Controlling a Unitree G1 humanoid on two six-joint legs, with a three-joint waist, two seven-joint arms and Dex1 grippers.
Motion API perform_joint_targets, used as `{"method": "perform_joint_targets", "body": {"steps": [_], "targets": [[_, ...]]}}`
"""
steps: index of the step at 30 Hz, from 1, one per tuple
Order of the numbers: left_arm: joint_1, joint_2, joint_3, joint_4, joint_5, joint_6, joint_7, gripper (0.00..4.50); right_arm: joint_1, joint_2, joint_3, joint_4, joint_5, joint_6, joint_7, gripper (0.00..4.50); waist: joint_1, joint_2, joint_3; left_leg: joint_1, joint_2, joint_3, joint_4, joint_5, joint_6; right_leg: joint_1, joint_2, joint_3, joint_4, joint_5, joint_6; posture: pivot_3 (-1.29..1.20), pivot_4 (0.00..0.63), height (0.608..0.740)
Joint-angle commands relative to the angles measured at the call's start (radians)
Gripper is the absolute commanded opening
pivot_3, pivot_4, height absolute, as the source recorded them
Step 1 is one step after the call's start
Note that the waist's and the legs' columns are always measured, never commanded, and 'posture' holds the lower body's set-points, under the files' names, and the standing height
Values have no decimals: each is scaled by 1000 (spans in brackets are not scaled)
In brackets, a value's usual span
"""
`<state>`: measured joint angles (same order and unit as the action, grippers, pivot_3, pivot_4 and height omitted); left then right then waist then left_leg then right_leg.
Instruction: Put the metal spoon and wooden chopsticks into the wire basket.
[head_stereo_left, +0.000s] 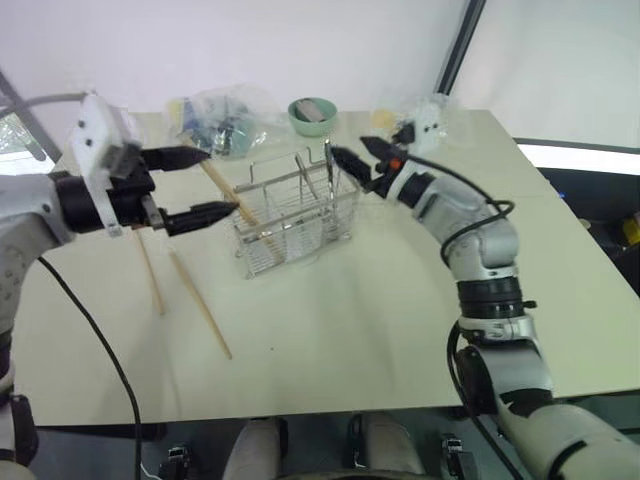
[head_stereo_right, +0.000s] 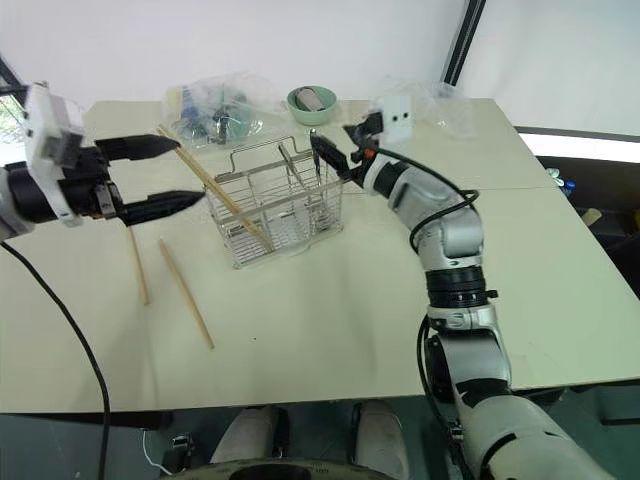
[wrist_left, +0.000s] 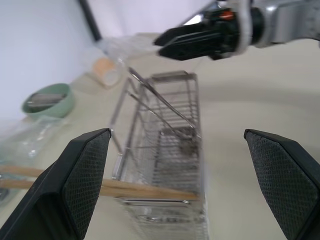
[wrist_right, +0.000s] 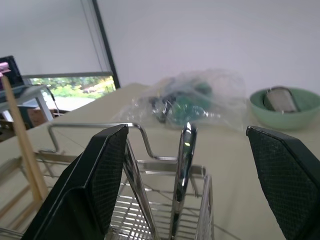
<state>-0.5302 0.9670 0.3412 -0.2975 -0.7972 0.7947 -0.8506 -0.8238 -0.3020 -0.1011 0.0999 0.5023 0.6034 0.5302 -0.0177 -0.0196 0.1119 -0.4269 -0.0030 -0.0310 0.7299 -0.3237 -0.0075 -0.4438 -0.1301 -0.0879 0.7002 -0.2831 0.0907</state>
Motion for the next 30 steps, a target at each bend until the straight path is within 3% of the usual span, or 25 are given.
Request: {"method": "perform_joint_targets", "body": {"steps": [1,6,11,17,21,30], "targets": [[-89,-44,162,68,-95,74,177,4500,-27,-145,-70,-177,178,101,207,3969,3,0,0,0,0,-1,0,0,0,0,0,0,0,0,0,0,150,633],[-111,-71,280,129,-107,164,411,4500,102,-382,-97,-354,318,191,447,3969,4,-4,-2,4,0,-2,-3,-1,2,6,0,0,-2,-2,3,0,150,633],[14,-18,168,189,58,309,571,4500,292,-502,-122,-497,378,194,561,3969,5,-5,-1,16,0,1,-11,-1,2,14,-5,0,-6,-2,4,0,150,633],[-65,-100,66,334,208,425,758,4500,406,-520,-103,-557,344,158,541,3969,21,-10,2,18,1,-2,-13,0,-2,17,-4,0,-13,-1,3,0,150,633],[-158,-177,-25,471,321,385,813,4500,421,-503,-93,-576,351,155,502,3969,35,-11,2,17,0,-1,-12,3,-7,17,-6,0,-16,0,3,0,150,633],[-406,-357,56,956,441,241,983,4500,496,-482,-120,-642,392,170,401,3969,60,-16,-1,13,-2,0,-14,3,-9,16,-10,0,-18,2,8,0,150,633]]}}
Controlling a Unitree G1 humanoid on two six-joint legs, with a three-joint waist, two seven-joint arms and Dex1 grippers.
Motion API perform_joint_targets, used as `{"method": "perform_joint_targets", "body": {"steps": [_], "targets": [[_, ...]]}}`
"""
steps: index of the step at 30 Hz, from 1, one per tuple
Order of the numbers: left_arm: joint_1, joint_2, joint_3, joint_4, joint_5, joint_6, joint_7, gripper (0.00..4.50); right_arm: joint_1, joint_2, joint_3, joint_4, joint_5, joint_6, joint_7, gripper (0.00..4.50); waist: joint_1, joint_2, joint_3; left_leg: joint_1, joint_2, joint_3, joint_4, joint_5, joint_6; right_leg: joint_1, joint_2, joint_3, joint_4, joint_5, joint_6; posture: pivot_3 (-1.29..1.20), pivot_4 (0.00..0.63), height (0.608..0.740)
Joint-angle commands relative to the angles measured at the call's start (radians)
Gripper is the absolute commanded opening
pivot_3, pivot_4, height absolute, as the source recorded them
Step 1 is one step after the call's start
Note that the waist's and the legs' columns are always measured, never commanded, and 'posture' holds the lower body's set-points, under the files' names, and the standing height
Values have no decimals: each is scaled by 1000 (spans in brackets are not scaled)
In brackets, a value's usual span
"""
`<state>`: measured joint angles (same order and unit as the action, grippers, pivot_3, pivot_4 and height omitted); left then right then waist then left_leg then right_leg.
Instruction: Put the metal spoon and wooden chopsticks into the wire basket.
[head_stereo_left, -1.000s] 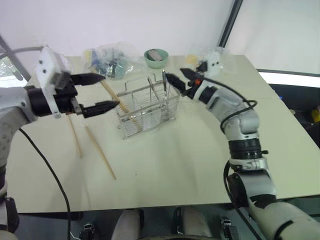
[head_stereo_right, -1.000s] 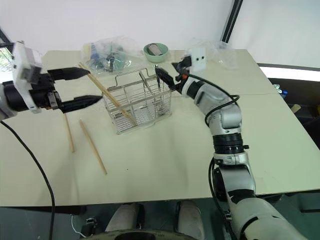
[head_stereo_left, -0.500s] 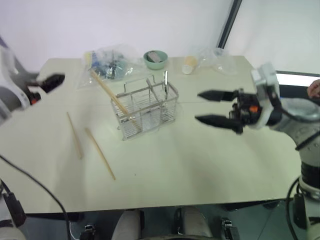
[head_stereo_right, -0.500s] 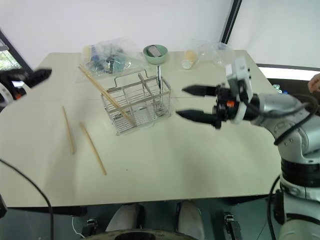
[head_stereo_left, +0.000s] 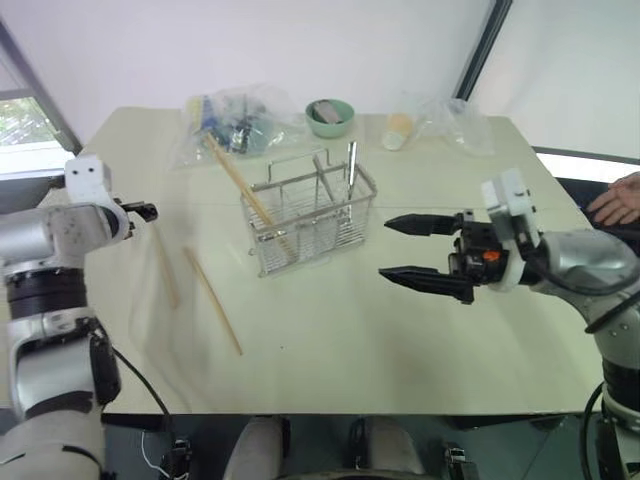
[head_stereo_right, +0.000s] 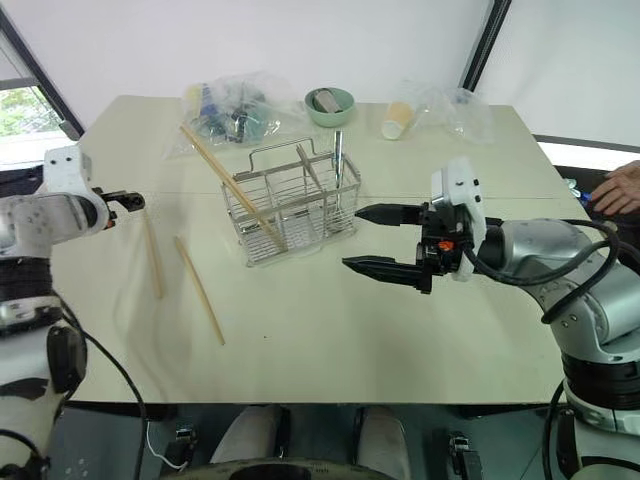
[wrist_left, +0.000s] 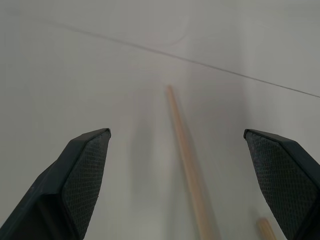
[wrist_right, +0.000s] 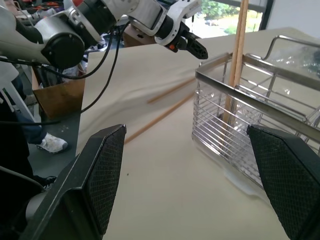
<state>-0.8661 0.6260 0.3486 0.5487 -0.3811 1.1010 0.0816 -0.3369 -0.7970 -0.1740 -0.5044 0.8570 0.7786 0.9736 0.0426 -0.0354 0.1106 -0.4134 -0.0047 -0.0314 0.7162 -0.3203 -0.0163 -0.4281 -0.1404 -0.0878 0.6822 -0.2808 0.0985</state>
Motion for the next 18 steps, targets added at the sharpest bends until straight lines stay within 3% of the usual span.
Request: {"method": "perform_joint_targets", "body": {"steps": [1,14,17,18], "targets": [[-94,-27,52,154,31,-86,57,4500,17,14,-53,-42,44,-5,-52,3969,-1,0,0,0,0,0,0,0,0,0,0,0,0,0,0,0,150,633],[-263,-32,56,584,84,-232,61,4500,121,16,-75,-97,64,-36,-133,3969,-2,0,0,-2,0,1,0,2,-5,-1,-2,-2,0,2,4,0,150,633],[-274,-25,58,621,89,-252,59,3678,137,17,-77,-105,67,-45,-149,4022,-3,0,0,-1,0,2,0,2,-5,-1,-2,-2,0,2,4,0,150,633],[-276,-24,60,628,89,-255,60,3188,141,16,-79,-107,71,-47,-153,4022,-3,0,0,-1,0,2,0,2,-5,-1,-2,-2,1,2,5,0,150,633]]}}
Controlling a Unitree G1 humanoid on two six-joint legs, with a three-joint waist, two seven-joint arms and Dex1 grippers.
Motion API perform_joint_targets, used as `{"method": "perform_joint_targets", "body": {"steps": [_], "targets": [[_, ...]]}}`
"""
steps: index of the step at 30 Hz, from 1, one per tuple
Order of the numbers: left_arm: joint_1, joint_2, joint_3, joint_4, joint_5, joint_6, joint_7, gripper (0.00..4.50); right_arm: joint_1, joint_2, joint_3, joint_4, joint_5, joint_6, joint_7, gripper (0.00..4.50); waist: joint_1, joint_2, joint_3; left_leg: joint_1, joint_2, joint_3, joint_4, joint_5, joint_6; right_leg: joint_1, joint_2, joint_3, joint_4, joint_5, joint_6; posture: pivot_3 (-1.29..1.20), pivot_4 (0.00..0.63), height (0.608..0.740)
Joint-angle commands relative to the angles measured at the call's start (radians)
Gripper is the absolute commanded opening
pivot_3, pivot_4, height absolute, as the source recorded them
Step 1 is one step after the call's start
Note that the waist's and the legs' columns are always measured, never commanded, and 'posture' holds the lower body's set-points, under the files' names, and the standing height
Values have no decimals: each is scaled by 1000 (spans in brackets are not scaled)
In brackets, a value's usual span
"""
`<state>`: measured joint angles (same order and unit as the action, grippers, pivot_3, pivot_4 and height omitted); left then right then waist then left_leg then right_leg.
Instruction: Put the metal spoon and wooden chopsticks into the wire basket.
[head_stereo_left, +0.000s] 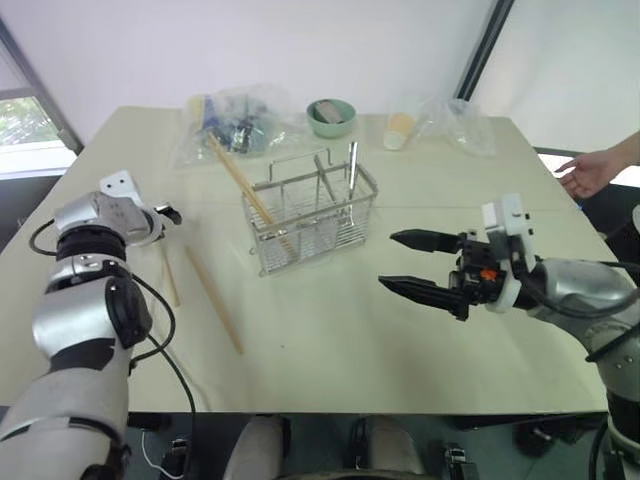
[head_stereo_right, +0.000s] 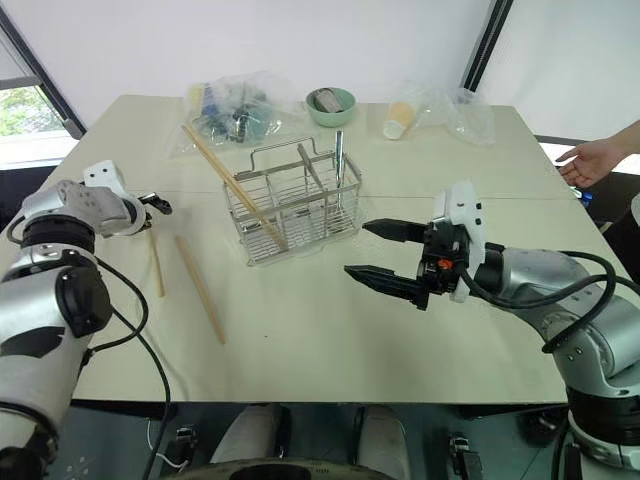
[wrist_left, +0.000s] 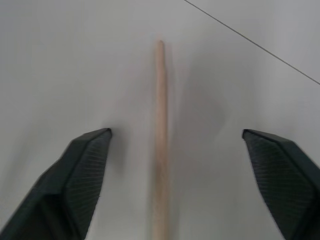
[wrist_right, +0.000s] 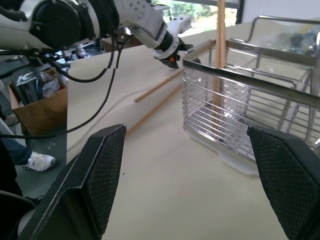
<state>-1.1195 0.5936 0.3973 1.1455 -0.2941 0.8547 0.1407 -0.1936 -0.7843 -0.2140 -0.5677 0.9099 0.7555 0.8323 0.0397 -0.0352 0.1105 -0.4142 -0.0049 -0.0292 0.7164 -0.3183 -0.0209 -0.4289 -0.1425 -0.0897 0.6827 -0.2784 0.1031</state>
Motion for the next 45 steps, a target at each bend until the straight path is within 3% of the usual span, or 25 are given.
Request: {"method": "perform_joint_targets", "body": {"steps": [1,6,7,13,18,22,24,28,31,38,45], "targets": [[-25,8,14,38,3,-11,1,2818,-1,3,-41,-44,21,-26,-15,4022,0,0,0,0,0,0,0,0,0,0,0,0,0,0,0,0,150,633],[-30,6,33,57,0,-34,36,242,9,1,-39,-49,25,-30,-30,4022,5,0,0,0,-1,0,0,-1,-3,1,-2,-1,0,0,0,0,150,633],[-31,5,33,59,1,-39,37,57,8,0,-37,-48,25,-31,-32,4022,5,0,0,0,-1,0,0,-1,-3,2,-3,-2,0,0,1,0,150,633],[-39,24,-86,-6,125,-291,11,57,-6,2,-31,-38,33,-30,-41,4022,2,-3,1,-1,-4,0,0,-1,-4,1,-7,-3,0,1,3,0,150,633],[-53,62,-51,-96,122,-561,9,57,-10,0,-27,-36,27,-30,-47,4022,0,-3,1,-6,-4,0,0,0,-6,-3,-7,-3,0,1,3,0,150,633],[-76,51,27,-301,5,-694,-123,57,-15,-23,-59,-40,48,-20,-47,4022,3,-4,1,-11,-4,0,0,5,-15,-7,-7,-4,0,1,3,0,150,633],[-93,25,69,-421,-86,-670,-191,57,-26,-26,-70,-32,58,-18,-53,4022,5,-4,1,-12,-4,-1,1,5,-16,-6,-8,-5,-1,1,3,0,150,633],[-130,-44,154,-702,-357,-455,-265,57,-24,-18,-70,-36,37,-46,-55,4022,3,-4,1,-11,-4,-2,2,3,-11,-3,-9,-7,-2,2,4,0,150,633],[-80,-78,83,-895,-426,-331,-315,57,-6,-12,-79,-55,51,-46,-71,4022,-2,0,2,-8,-4,-2,2,4,-7,-1,-8,-7,-3,2,4,0,150,633],[72,-137,-80,-1145,-483,-183,-443,57,29,-12,-82,-88,68,-52,-88,4022,-2,2,2,-4,-3,-2,2,5,-6,2,-7,-7,0,2,3,0,150,633],[176,-252,-189,-1200,-400,-247,-438,57,36,-8,-79,-98,80,-50,-114,4022,2,2,2,-5,-3,-2,2,4,-4,2,-7,-7,-1,2,3,0,150,633]]}}
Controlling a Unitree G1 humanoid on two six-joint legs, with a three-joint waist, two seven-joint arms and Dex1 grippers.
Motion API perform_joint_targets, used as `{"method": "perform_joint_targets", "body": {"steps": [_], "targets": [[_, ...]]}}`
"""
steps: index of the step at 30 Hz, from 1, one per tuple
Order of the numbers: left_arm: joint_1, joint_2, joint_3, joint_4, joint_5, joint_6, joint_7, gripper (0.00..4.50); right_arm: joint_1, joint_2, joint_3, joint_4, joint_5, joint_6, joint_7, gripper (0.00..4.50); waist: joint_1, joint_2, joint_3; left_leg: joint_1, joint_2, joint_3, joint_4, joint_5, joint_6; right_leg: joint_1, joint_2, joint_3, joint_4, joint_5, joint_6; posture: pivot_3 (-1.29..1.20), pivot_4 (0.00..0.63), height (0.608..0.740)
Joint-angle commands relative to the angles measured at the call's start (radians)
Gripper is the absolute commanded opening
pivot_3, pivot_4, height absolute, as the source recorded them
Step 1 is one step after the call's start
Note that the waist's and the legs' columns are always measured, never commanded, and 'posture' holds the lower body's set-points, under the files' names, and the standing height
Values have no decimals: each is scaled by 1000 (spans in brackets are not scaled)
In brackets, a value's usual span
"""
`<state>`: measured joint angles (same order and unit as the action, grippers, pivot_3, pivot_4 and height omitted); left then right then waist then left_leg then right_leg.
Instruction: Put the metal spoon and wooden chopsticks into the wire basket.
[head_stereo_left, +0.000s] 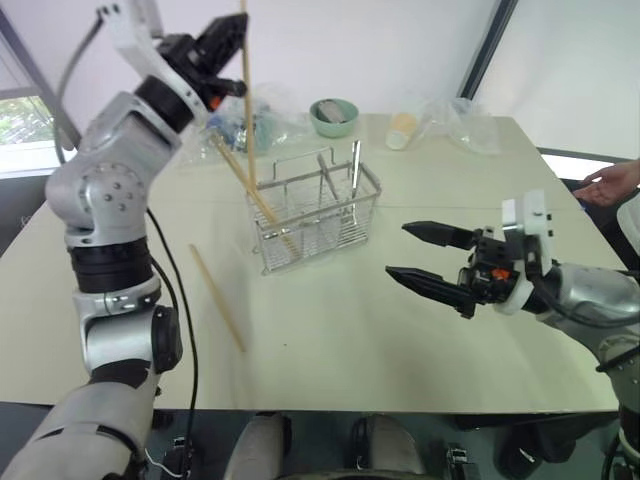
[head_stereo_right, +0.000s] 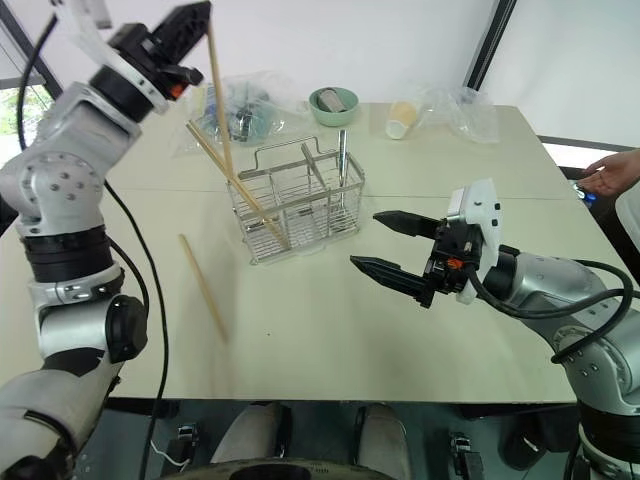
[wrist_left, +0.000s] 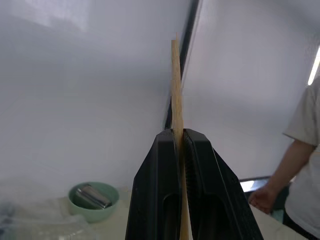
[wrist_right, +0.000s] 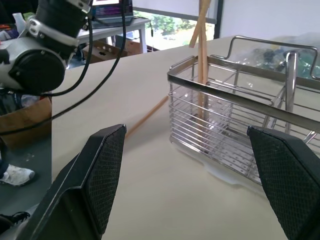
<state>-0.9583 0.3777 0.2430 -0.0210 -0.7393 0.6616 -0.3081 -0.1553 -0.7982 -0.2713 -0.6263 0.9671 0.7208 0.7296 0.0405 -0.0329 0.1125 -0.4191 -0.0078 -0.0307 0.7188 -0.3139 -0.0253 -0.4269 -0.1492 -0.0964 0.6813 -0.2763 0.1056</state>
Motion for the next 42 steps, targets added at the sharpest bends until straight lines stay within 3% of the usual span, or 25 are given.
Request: {"method": "perform_joint_targets", "body": {"steps": [1,9,13,18,19,24,30,33,38,42], "targets": [[31,-46,-62,-30,87,-88,8,57,-3,5,-21,-40,23,-14,-13,4022,1,0,0,0,0,0,0,0,1,0,0,0,0,0,0,0,150,633],[122,-140,-106,25,202,-208,8,57,-32,-1,-28,-18,27,-14,-40,4022,0,0,0,-2,0,0,1,-2,3,-1,0,0,-1,-2,-3,0,150,633],[132,-162,-96,39,199,-211,-1,1555,-31,1,-10,-22,9,-17,-49,4022,1,0,0,-3,0,0,1,-2,4,-1,0,0,-1,-2,-3,0,150,633],[123,-157,-83,32,184,-182,-3,4177,-36,6,0,-16,5,-16,-59,4022,0,0,0,-3,0,0,1,-3,5,-1,0,0,-1,-2,-3,0,150,633],[121,-153,-77,31,174,-169,-5,4444,-37,4,8,-10,-12,-20,-59,4022,0,0,0,-2,0,0,1,-3,5,-1,0,0,-1,-2,-3,0,150,633],[74,-83,-43,2,156,-107,1,4444,-55,7,24,14,-22,-20,-49,4022,-2,0,0,-2,0,0,1,-3,5,-1,1,0,-1,-2,-3,0,150,633],[-182,56,123,44,81,-19,122,4444,-85,17,62,41,-42,-30,-23,4022,-3,-1,3,-3,2,-2,1,-3,5,-2,8,0,-1,0,-1,0,150,633],[-239,120,150,88,117,36,199,4444,-96,23,84,55,-57,-37,-3,4022,-3,6,-1,-1,3,-1,-1,-4,8,0,9,0,-2,0,0,0,150,633],[-191,195,164,158,236,228,419,4444,-125,42,115,90,-82,-42,22,4022,-2,4,1,3,3,-2,-1,-5,9,2,11,0,-1,-1,0,0,150,633],[-103,215,200,225,322,563,576,4444,-134,56,138,109,-102,-51,44,4022,-5,2,2,7,3,-2,-1,-5,9,3,11,1,1,0,0,0,150,633]]}}
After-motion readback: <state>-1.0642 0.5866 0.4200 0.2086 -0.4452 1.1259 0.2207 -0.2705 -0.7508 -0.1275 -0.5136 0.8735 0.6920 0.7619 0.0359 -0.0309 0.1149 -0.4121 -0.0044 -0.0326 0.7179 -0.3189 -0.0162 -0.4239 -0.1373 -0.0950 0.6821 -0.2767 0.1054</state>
